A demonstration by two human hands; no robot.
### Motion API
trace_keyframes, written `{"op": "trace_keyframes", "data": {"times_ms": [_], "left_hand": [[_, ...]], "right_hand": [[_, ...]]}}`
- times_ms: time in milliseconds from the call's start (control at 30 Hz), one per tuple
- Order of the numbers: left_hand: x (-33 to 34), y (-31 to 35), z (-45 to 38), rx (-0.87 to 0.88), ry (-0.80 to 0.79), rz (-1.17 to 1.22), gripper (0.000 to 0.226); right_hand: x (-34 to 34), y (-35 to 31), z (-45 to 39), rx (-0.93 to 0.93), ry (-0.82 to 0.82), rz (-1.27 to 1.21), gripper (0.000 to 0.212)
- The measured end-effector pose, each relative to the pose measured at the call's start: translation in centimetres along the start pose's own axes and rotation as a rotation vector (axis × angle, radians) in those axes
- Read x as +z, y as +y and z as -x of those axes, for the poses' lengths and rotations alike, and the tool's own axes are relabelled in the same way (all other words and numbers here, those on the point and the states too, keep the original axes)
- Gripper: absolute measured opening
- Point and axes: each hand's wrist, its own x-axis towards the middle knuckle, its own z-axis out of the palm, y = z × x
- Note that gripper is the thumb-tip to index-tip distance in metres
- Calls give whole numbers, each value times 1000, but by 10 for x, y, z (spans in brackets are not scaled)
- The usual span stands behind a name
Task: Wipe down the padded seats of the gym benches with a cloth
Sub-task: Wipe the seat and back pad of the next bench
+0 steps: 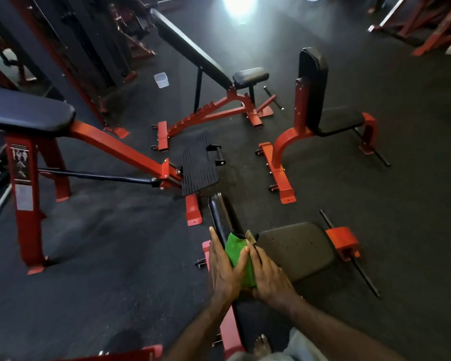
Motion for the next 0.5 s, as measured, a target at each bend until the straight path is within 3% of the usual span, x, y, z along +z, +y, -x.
{"op": "trace_keyframes", "data": {"times_ms": [100, 233, 300, 400, 500], "left_hand": [[3, 1, 4, -41, -4, 5, 122], [2, 5, 4, -41, -24, 8, 121], [0, 4, -3, -57, 17, 22, 113], [-4, 7, -17, -140, 83, 107, 97], [-8, 12, -20, -244, 77, 278, 65]], "right_hand": [[-13, 8, 2, 19, -214, 45, 95], [-36, 31, 1, -6, -284, 95, 84], [-44, 46, -3, 12, -195, 45, 83], [-53, 50, -18, 205, 121, -233, 72], [-60, 27, -42, 222, 303, -448, 67]]}}
